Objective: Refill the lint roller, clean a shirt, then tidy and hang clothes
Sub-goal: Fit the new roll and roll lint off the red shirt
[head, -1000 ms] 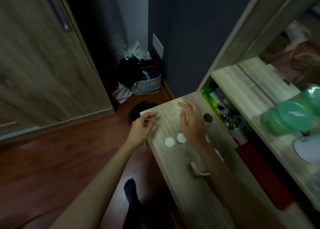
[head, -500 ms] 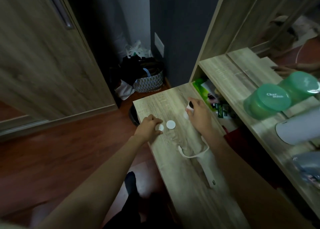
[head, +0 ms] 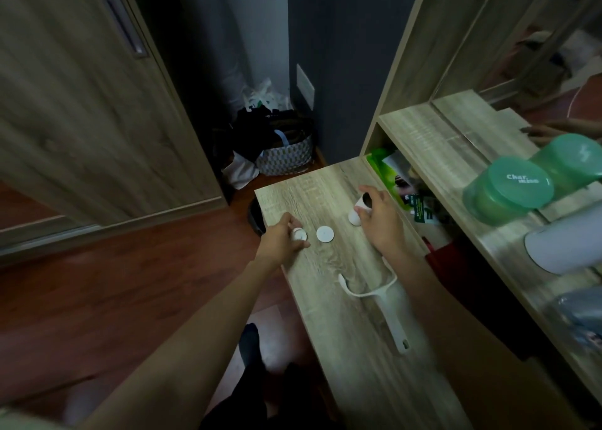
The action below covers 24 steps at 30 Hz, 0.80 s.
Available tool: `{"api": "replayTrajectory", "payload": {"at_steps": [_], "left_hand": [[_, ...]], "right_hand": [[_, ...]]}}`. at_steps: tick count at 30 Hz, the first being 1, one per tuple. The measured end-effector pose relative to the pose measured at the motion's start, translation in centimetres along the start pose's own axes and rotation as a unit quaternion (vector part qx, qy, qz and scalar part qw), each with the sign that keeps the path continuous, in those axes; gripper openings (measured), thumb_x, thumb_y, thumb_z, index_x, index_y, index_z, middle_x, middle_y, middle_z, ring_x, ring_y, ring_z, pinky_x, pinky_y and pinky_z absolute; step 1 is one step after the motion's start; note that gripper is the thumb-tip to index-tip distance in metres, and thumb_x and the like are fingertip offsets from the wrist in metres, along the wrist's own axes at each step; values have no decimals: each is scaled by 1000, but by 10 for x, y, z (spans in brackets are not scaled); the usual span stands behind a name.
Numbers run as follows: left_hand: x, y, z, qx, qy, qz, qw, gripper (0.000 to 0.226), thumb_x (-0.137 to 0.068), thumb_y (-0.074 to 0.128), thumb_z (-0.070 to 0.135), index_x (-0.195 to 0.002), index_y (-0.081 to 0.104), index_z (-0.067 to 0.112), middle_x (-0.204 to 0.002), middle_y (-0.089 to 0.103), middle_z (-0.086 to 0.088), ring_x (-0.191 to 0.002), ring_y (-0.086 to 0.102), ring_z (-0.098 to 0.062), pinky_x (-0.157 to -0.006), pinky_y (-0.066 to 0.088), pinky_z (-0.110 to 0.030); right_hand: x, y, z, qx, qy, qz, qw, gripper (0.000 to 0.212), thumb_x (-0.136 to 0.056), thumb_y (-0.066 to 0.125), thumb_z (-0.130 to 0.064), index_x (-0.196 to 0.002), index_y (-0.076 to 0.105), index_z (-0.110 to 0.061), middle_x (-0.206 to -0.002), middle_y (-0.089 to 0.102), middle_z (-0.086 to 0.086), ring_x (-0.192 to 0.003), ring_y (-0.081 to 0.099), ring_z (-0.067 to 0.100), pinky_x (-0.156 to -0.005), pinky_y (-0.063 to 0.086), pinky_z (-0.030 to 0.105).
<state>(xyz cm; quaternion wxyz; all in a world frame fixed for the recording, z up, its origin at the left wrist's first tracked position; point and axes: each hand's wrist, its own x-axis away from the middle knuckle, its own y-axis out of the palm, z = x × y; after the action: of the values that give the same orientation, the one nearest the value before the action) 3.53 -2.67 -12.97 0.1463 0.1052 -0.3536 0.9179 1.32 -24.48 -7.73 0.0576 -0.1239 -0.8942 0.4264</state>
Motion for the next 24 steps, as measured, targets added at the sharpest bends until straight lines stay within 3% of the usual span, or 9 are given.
{"api": "replayTrajectory", "payload": {"at_steps": [4,7,11,15,18,21,24], "left_hand": [[4,-7,12,276,-74,30,958,21,-82,72,-1,-92,55,4,-83,67,-19,-47,66,-11,-48,55,-22],[1,-13,22,375,-112,18,920,16,-89,63,-2,-103,56,-5,-61,65,-12,-45,65,-14,-49,53,-23],[-2,-16,27,367,-115,11,923,20,-96,55,5,-109,60,-10,-67,59,-14,-43,58,-6,-48,50,-16],[-10,-14,25,346,-122,13,930,27,-96,58,17,-111,67,-3,-71,64,-11,-55,58,-9,-51,48,-14],[-12,-13,26,334,-117,10,935,28,-97,56,19,-114,67,-1,-70,64,-8,-59,56,-11,-58,47,-18],[-9,-13,30,359,-117,6,926,27,-99,51,13,-119,63,-1,-78,65,-8,-67,59,-13,-64,50,-19],[-7,-12,31,359,-107,4,927,29,-100,48,11,-122,61,-1,-92,67,-14,-74,62,-13,-66,54,-15]], "right_hand": [[7,0,-12,-95,2,39,995,40,-89,61,-16,-128,52,-20,-129,53,8,-114,53,22,-86,39,26],[15,2,-24,-193,2,37,980,39,-88,63,-18,-125,53,-23,-131,55,2,-117,52,16,-93,44,28],[27,5,-39,-266,0,36,963,37,-88,64,-17,-124,53,-22,-128,54,-7,-116,49,6,-86,39,2],[33,16,-42,-259,-2,24,966,35,-88,64,-24,-121,52,-32,-125,54,-13,-113,51,3,-83,39,4],[36,21,-44,-277,-3,33,960,34,-88,63,-21,-120,53,-28,-123,55,-11,-112,51,3,-82,37,-1],[37,23,-46,-306,6,40,951,33,-89,63,-18,-119,54,-25,-121,55,-10,-114,51,6,-87,42,5],[37,26,-45,-343,31,37,938,32,-88,64,-17,-117,54,-28,-115,54,-20,-112,54,9,-94,51,33]]}}
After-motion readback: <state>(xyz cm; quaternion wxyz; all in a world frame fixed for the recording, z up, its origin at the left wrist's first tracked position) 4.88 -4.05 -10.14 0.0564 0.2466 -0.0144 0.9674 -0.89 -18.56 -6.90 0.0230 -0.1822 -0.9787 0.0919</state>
